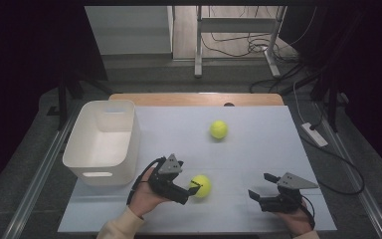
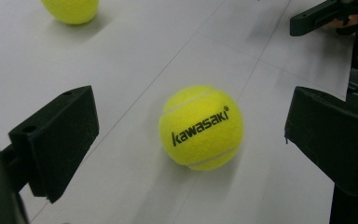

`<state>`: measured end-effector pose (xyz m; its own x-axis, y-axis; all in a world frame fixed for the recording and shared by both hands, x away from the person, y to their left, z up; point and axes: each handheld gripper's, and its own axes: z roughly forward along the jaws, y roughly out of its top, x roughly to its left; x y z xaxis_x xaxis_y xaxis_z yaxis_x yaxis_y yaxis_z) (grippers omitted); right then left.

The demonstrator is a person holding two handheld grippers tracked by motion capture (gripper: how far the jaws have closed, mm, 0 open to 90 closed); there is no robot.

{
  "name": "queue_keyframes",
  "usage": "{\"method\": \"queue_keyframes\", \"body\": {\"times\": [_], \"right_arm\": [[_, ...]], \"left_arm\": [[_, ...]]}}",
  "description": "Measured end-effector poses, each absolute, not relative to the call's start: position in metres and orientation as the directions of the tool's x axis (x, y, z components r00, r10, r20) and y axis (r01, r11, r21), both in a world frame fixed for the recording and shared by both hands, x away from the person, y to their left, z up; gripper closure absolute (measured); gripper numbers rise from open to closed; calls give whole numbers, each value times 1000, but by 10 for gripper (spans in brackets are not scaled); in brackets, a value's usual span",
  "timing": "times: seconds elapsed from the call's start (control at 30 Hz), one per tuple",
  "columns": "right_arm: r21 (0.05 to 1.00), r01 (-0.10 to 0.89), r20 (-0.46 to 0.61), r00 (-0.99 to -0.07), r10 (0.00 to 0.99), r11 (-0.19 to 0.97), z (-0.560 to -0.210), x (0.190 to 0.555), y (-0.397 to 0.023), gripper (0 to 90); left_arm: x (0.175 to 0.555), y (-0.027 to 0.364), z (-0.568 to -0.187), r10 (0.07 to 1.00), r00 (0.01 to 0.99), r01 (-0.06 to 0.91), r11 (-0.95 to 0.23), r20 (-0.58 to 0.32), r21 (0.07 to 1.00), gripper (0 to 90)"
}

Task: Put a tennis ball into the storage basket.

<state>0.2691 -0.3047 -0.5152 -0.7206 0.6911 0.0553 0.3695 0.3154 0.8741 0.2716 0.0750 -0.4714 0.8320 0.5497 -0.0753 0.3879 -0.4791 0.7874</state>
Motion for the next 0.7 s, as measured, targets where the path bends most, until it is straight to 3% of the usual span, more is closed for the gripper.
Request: {"method": "queue_keyframes", "body": {"times": [0.7], "right_arm": [[872, 367, 46, -720, 692, 324, -516, 269, -304, 120]], "left_arm": [[279, 54, -484, 508, 859, 387, -556, -68, 736, 27]]}}
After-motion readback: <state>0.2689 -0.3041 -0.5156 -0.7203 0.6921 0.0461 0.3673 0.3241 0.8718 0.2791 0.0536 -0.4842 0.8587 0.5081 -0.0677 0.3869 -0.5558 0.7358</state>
